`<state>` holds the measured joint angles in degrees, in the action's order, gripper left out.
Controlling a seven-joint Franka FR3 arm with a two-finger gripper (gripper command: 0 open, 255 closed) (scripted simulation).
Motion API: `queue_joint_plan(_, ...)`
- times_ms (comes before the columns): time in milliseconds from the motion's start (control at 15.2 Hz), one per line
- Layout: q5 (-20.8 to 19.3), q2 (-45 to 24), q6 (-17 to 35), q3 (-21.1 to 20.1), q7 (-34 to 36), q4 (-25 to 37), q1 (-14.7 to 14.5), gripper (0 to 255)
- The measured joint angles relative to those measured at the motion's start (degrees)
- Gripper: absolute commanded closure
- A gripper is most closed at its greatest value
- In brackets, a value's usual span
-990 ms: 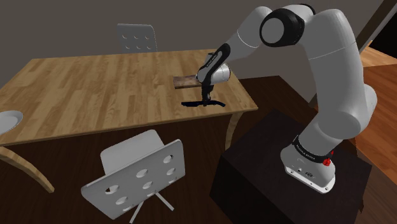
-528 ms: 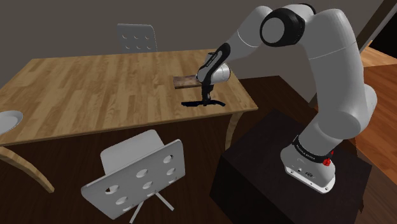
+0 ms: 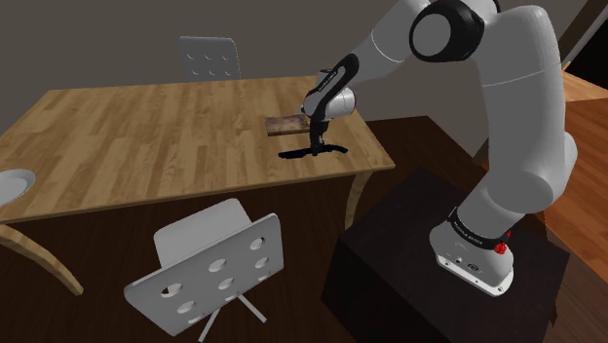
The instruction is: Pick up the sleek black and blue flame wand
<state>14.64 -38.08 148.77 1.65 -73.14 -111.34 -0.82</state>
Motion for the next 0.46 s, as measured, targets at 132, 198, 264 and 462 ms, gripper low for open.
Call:
queue_joint_plan(132,-0.2,1.4,-0.9,0.2,0.3,-0.5,-0.2,255)
queue_joint_plan(198,-0.3,2.0,-1.4,0.3,0.5,-0.6,-0.3,255)
queue_joint_plan(264,-0.4,2.6,-1.9,0.4,0.7,-0.6,-0.4,255)
queue_joint_plan(462,-0.7,4.3,-3.2,0.7,1.0,-1.0,-0.6,255)
